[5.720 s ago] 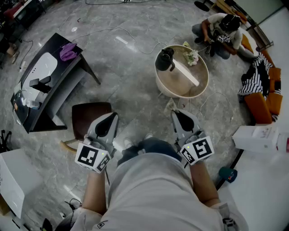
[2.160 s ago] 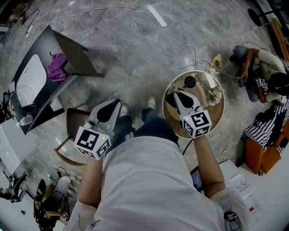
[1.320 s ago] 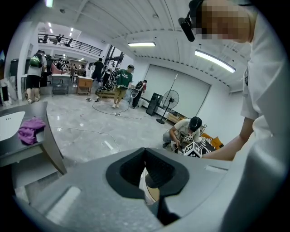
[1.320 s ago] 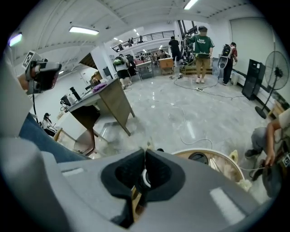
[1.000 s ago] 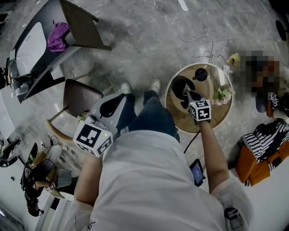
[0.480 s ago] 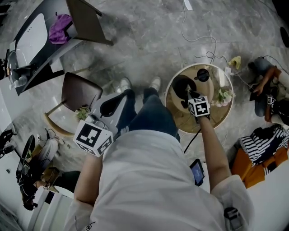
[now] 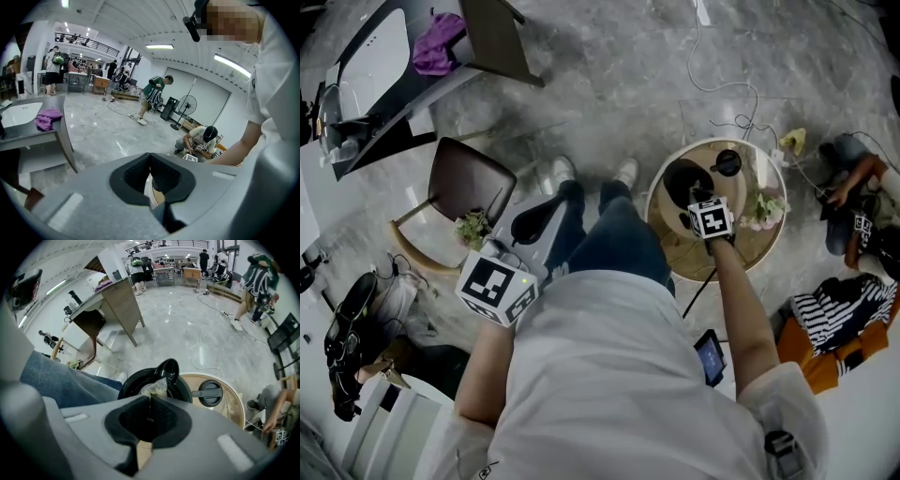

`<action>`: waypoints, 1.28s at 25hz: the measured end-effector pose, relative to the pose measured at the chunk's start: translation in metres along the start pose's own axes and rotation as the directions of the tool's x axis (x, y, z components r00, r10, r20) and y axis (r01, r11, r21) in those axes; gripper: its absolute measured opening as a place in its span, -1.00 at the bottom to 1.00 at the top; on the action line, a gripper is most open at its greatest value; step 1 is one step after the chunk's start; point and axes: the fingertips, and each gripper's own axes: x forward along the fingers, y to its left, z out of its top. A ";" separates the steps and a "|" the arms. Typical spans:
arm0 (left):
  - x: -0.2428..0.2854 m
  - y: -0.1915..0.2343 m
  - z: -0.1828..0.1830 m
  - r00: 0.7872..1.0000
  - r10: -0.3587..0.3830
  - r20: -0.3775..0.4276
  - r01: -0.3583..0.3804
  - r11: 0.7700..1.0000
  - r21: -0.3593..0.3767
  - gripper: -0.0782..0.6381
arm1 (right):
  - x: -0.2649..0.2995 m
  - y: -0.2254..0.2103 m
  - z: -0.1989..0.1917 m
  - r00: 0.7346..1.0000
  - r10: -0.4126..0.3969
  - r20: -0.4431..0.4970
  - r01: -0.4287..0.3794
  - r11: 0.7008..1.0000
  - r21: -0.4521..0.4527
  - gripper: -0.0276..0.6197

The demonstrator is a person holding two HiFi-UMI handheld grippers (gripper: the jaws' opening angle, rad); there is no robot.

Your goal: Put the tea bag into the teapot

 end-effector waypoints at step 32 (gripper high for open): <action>-0.013 0.012 -0.013 0.999 -0.032 -0.002 0.032 0.999 -0.033 -0.76 | -0.026 0.007 -0.001 0.993 -0.075 -0.092 0.074 0.997 -0.013 -0.68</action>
